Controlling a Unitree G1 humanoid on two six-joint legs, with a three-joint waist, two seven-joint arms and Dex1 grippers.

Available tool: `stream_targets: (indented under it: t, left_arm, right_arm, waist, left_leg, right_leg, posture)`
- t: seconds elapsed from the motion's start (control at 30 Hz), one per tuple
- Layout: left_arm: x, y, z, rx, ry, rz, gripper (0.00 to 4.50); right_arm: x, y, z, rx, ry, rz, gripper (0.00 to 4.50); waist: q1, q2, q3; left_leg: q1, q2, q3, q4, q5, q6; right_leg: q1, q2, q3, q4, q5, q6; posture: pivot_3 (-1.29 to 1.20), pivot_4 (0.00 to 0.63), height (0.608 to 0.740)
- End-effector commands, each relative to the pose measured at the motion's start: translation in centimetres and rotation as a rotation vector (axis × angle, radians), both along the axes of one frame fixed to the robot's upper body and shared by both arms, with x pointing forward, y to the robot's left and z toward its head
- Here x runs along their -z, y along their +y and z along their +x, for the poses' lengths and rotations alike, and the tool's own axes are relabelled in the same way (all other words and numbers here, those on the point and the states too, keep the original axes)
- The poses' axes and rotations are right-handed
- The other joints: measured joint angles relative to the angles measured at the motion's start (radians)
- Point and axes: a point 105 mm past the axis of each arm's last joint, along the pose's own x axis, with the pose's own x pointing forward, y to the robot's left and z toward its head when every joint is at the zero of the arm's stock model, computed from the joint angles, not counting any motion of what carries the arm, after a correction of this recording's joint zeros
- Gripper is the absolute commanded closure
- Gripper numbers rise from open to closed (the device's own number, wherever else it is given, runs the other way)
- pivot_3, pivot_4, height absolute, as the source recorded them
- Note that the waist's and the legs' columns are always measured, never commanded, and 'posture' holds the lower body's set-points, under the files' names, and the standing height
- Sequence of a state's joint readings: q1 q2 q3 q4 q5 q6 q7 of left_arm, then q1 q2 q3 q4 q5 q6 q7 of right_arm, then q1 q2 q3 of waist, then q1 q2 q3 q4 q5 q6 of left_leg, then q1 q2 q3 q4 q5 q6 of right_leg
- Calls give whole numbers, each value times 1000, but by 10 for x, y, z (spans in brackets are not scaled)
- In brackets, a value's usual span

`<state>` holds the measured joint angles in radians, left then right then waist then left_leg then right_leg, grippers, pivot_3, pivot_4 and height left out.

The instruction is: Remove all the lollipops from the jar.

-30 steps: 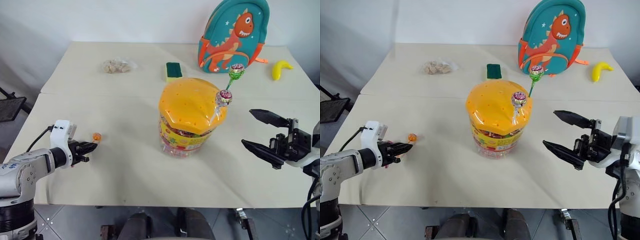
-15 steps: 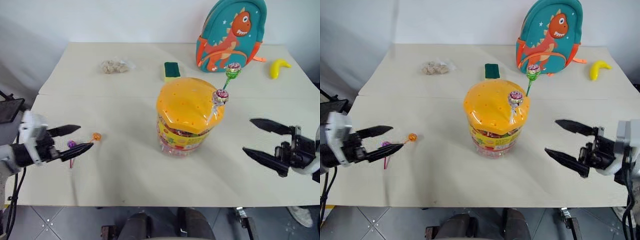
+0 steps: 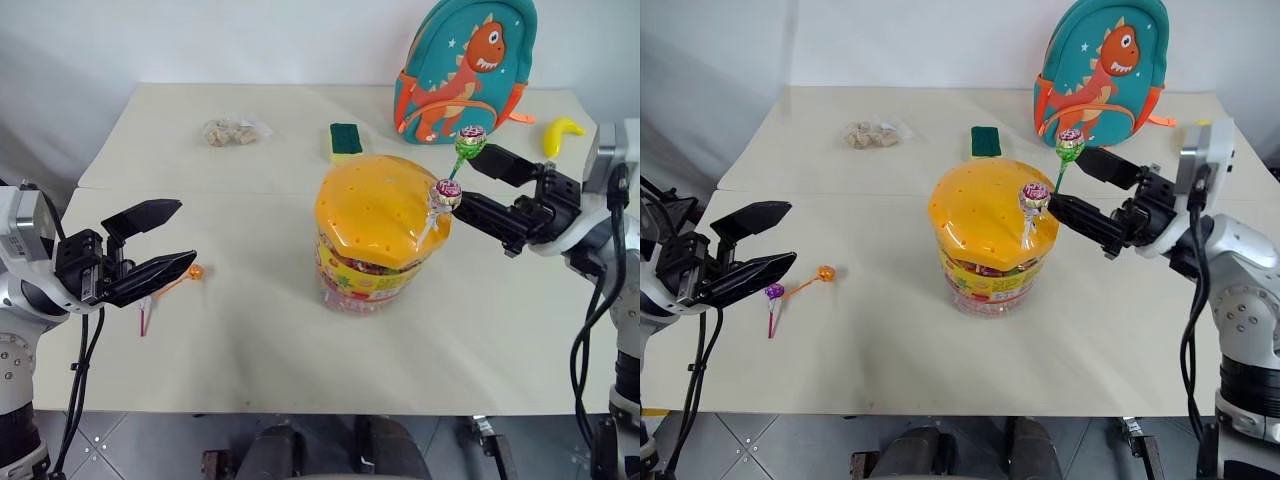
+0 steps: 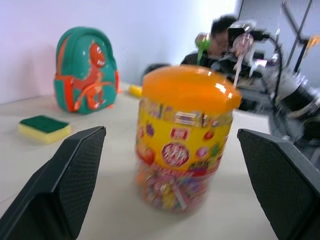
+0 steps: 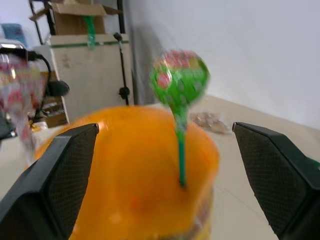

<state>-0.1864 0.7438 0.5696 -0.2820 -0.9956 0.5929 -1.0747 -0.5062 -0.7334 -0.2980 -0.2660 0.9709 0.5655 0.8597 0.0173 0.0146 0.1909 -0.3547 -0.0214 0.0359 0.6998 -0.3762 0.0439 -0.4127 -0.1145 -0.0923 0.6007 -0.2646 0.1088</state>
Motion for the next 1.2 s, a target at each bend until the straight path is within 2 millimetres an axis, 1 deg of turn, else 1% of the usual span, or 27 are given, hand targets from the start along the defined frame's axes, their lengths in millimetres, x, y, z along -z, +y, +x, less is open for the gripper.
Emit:
stream_targets:
  t: [0.03, 0.07, 0.1, 0.33, 0.43, 0.47, 0.5, 0.53, 0.6, 0.63, 0.67, 0.73, 0.77, 0.8, 0.87, 0.9, 0.93, 0.97, 1.0, 1.07, 1.13, 1.2]
  left_arm:
    - [-8, -14, -7, 55, -46, 8, 0]
    - [-8, -15, -7, 57, -48, 7, 0]
    - [-8, -16, -6, 59, -55, 8, 0]
    - [-6, -23, -4, 90, -75, 14, 0]
    - [-7, -27, -2, 115, -87, 15, 0]
    - [-7, -28, -1, 120, -93, 13, 0]
    - [-8, -29, 0, 122, -96, 12, 0]
    - [-8, -30, 1, 134, -91, 8, 0]
    - [-12, -33, 1, 167, -86, -16, 0]
    - [-12, -34, 1, 179, -86, -15, 0]
    - [-11, -36, 1, 192, -90, 3, 0]
    - [-7, -39, 0, 217, -94, 38, 0]
    - [-5, -40, 0, 230, -93, 52, 0]
    - [-1, -42, -1, 244, -95, 87, 0]
    - [9, -46, -2, 277, -92, 161, 0]
    - [13, -47, -3, 289, -92, 183, 0]
    - [14, -48, -3, 298, -91, 183, 0]
    - [14, -49, -3, 307, -89, 180, 0]
    - [14, -50, -2, 311, -90, 181, 0]
    - [19, -49, 0, 309, -81, 197, 0]
    - [23, -47, 2, 301, -72, 213, 0]
    - [26, -46, 3, 294, -67, 226, 0]
  right_arm:
    - [-8, 3, 0, -15, -23, 14, 386]
    - [-9, 3, 1, -14, -23, 14, 601]
    - [-8, 3, 1, -20, -24, 9, 912]
    - [-11, -1, -2, -44, -38, 14, 3308]
    - [-22, -8, -7, -62, -75, 54, 4371]
    - [-30, -12, -8, -61, -89, 98, 4444]
    - [-35, -15, -8, -60, -96, 129, 4444]
    - [-45, -20, -10, -60, -125, 174, 4444]
    - [-64, -35, -15, -29, -187, 258, 4444]
    - [-70, -43, -13, 11, -193, 285, 4444]
    - [-70, -55, -9, 74, -174, 280, 4444]
    - [-58, -76, 0, 204, -95, 200, 4444]
    - [-46, -87, 6, 277, -36, 129, 4444]
    - [-23, -104, 17, 422, 86, 2, 4444]
    - [22, -150, 29, 745, 333, -203, 4444]
    - [42, -174, 30, 913, 419, -308, 4444]
    - [61, -193, 27, 1041, 481, -435, 4444]
    - [81, -194, 20, 1025, 539, -506, 4444]
    - [99, -190, 14, 985, 596, -534, 4444]
    - [127, -182, 3, 909, 668, -571, 4444]
    - [145, -186, -3, 918, 688, -619, 4444]
    - [157, -194, -7, 938, 702, -629, 4444]
  waist:
    - [2, 0, 0]
    - [3, 0, 0]
    - [3, 0, 0]
    - [1, 0, 0]
    - [3, 0, 0]
    - [3, 0, 0]
    - [3, 0, 0]
    - [1, 0, 0]
    - [1, 0, 0]
    - [2, 0, 0]
    - [4, 0, 0]
    - [7, 0, 0]
    - [9, 0, 0]
    - [9, 0, 0]
    - [8, 0, 0]
    - [6, 0, 0]
    - [5, 0, 0]
    - [5, 0, 0]
    - [5, 0, 0]
    - [2, 0, 0]
    - [-2, 2, 0]
    - [-3, 3, 0]
  left_leg:
    - [0, 0, 0, 0, 0, 0]
    - [0, 0, 0, 0, 0, 0]
    - [0, 0, 0, 0, 0, 0]
    - [0, 0, 1, 0, 0, 0]
    - [0, 0, 1, 0, 0, 0]
    - [0, 0, 1, 0, 0, 0]
    - [0, 0, 1, 0, 0, 0]
    - [0, 0, 1, 0, 0, 0]
    - [0, 0, 1, 0, 0, 0]
    - [0, 0, 0, 0, 0, 0]
    - [0, 0, 0, 0, 0, 0]
    - [0, 0, 0, 0, 0, 0]
    - [0, -1, 0, 0, 0, 0]
    - [-1, -1, 0, 0, 0, 1]
    - [-2, -2, 1, 0, 0, 2]
    - [-2, -1, 2, 0, 0, 2]
    - [-2, -1, 2, -1, 0, 3]
    - [-2, -1, 4, 0, 0, 3]
    - [-2, -1, 4, 0, 0, 2]
    - [-1, 1, 3, -1, 0, 1]
    - [0, 2, 5, -1, 1, 0]
    - [1, 1, 7, -1, 1, 0]
  right_leg:
    - [0, 0, 0, 0, 0, 0]
    - [0, 0, 0, 0, 0, 0]
    - [0, 0, 0, 0, 0, 0]
    - [0, 1, 0, 0, 0, 0]
    - [0, 1, 0, 0, 0, 0]
    - [0, 1, 0, 0, 0, 0]
    - [0, 1, 0, 0, 0, 0]
    - [0, 1, 0, 0, 0, 0]
    - [0, 1, -1, 0, 0, 0]
    - [0, 1, -1, 0, 0, 0]
    - [0, 1, -1, 0, 0, 0]
    - [0, 1, -1, -1, 0, 0]
    - [1, 1, -1, -1, 0, 0]
    - [1, 1, -2, -2, 0, 0]
    - [1, 1, -2, -4, 0, 1]
    - [1, 1, -2, -4, 1, 1]
    - [1, 1, -1, -5, 1, 1]
    - [1, 0, -1, -4, 1, 1]
    - [1, 1, -1, -4, 1, 1]
    - [1, 2, -1, -4, 1, 1]
    - [1, 4, -1, -3, 1, 1]
    - [1, 4, -1, -1, 1, 1]
  posture:
    - [0, 150, 740]
    - [0, 150, 740]
    - [0, 150, 740]
    - [0, 150, 740]
    - [0, 150, 740]
    - [0, 150, 740]
    - [0, 150, 740]
    - [0, 150, 740]
    - [0, 150, 740]
    - [0, 150, 740]
    - [0, 150, 740]
    - [0, 150, 740]
    - [0, 150, 740]
    - [0, 150, 740]
    - [0, 150, 740]
    - [0, 150, 740]
    - [0, 150, 740]
    - [0, 150, 740]
    - [0, 150, 740]
    - [0, 150, 740]
    - [0, 150, 740]
    - [0, 150, 740]
